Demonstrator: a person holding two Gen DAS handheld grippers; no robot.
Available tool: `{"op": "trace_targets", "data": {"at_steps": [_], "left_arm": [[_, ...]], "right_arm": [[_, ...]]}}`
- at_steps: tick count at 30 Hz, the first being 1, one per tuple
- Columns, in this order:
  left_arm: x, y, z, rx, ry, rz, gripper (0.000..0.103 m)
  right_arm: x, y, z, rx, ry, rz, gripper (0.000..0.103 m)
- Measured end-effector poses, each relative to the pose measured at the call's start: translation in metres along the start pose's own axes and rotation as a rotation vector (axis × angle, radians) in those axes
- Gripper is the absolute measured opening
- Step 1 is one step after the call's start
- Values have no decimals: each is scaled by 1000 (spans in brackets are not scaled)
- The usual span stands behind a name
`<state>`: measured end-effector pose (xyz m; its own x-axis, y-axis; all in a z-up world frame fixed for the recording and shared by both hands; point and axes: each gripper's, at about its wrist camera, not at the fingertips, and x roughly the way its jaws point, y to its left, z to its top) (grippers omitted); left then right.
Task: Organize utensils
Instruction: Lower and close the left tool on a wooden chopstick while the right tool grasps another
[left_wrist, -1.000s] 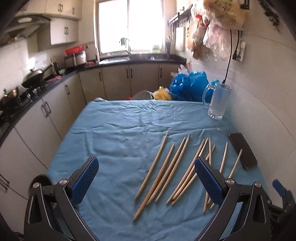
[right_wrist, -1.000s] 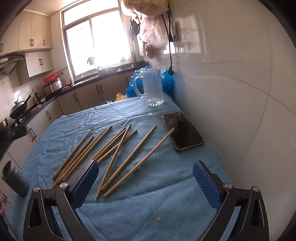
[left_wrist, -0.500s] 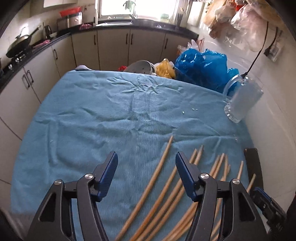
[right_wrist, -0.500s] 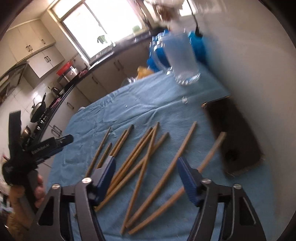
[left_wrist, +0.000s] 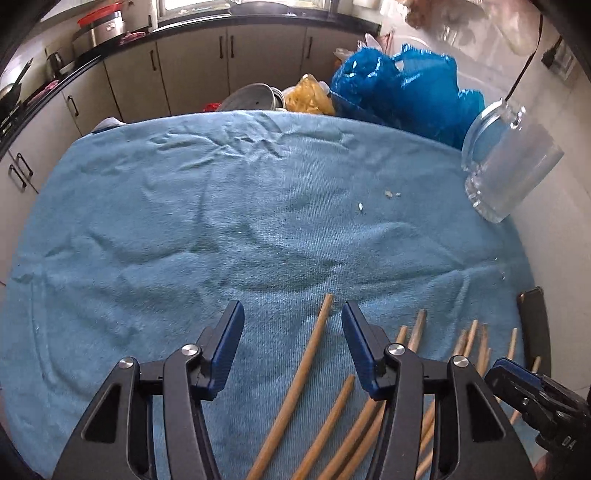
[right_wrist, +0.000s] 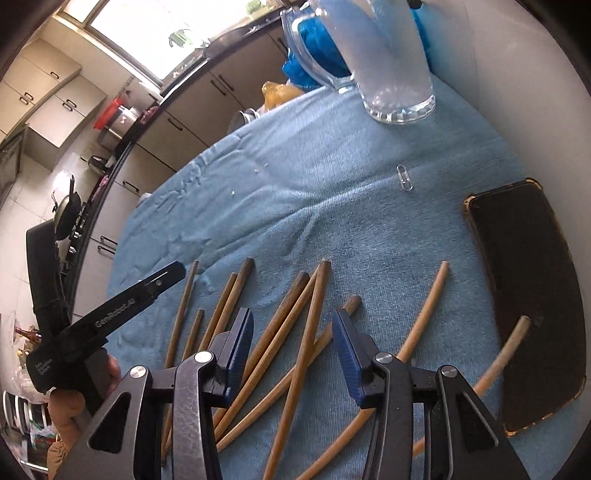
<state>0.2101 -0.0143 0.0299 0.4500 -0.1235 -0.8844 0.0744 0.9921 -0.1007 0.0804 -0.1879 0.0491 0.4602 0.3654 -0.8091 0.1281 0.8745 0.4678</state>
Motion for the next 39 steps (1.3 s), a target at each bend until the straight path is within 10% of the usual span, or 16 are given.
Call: {"op": "trace_targets", "data": {"at_steps": [10, 39], "left_arm": [[15, -7, 5, 59, 42, 6, 26], [-6, -4, -8, 105, -38, 19, 5]], "right_arm": [[11, 5, 10, -12, 39, -38, 43], [22, 14, 3, -66, 82, -136, 9]]}}
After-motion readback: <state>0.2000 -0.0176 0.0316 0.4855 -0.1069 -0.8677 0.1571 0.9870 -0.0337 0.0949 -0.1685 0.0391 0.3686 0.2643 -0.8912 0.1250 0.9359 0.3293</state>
